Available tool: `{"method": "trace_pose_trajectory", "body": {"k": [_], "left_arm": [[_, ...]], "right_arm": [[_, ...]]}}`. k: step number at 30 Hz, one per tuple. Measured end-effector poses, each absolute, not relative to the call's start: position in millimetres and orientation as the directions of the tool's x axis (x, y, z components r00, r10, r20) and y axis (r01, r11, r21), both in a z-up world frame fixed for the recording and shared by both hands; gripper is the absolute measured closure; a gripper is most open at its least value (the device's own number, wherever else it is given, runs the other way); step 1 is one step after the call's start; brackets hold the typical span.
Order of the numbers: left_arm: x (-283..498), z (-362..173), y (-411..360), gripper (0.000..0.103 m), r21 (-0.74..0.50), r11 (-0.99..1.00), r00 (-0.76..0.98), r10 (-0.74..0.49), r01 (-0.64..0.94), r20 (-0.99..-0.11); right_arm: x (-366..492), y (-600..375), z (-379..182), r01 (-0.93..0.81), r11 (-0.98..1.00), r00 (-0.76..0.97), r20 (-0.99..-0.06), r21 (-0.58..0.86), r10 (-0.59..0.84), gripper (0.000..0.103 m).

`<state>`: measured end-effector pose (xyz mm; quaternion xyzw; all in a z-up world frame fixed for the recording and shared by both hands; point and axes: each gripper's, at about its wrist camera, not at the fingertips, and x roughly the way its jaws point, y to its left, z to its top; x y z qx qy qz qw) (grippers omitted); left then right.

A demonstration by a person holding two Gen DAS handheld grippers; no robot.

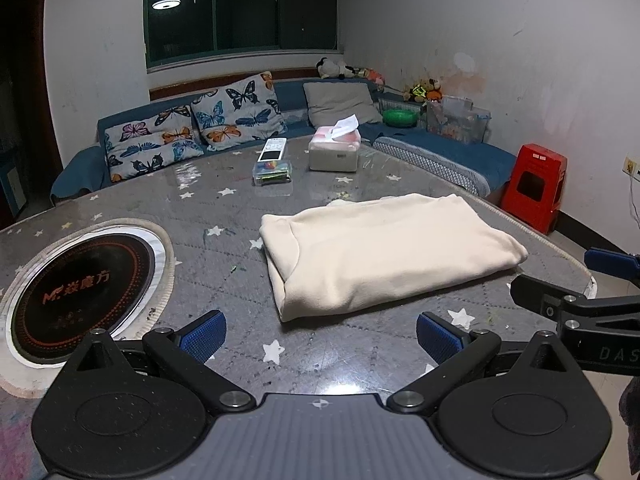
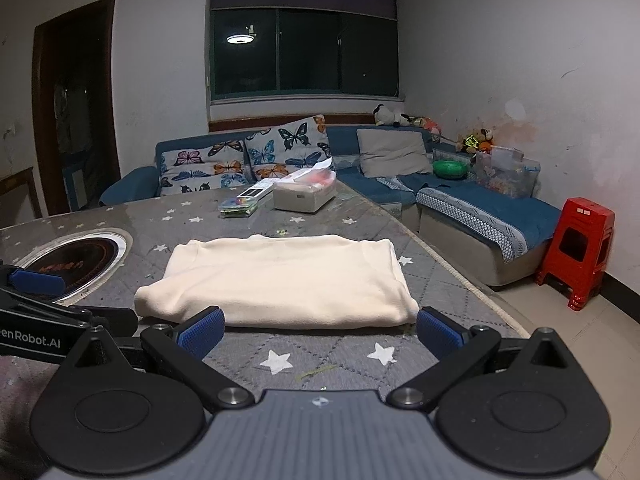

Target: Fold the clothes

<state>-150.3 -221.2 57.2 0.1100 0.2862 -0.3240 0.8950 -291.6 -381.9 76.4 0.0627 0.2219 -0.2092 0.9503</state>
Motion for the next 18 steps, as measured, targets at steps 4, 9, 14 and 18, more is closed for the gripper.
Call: {"method": "trace_pose_trajectory", "body": {"k": [4,9,14,18], "left_arm": [[-153.9,57.3,-218.8,0.000,0.016,0.765,0.629,-0.518,0.644,-0.580],[-156.6,57.6,-214.8,0.000,0.019,0.768,0.634,-0.514,0.640,-0.578],[-154.9,58.8,-211.9,0.000,0.016,0.775,0.639,-0.509,0.632,-0.576],[-153.1,58.7,-212.5,0.000,0.017,0.776,0.640,-0.507,0.630,-0.577]], "right_arm": [[-297.0,-378.4,77.3,0.425,0.905,0.817,-0.442,0.025,-0.371,0.000],[-296.2,-376.5,77.8,0.422,0.906,0.819,-0.439,0.024,-0.369,0.000],[-293.4,-375.0,79.6,0.411,0.911,0.823,-0.437,0.018,-0.363,0.000],[-290.2,-374.7,80.3,0.407,0.913,0.824,-0.438,0.018,-0.359,0.000]]}}
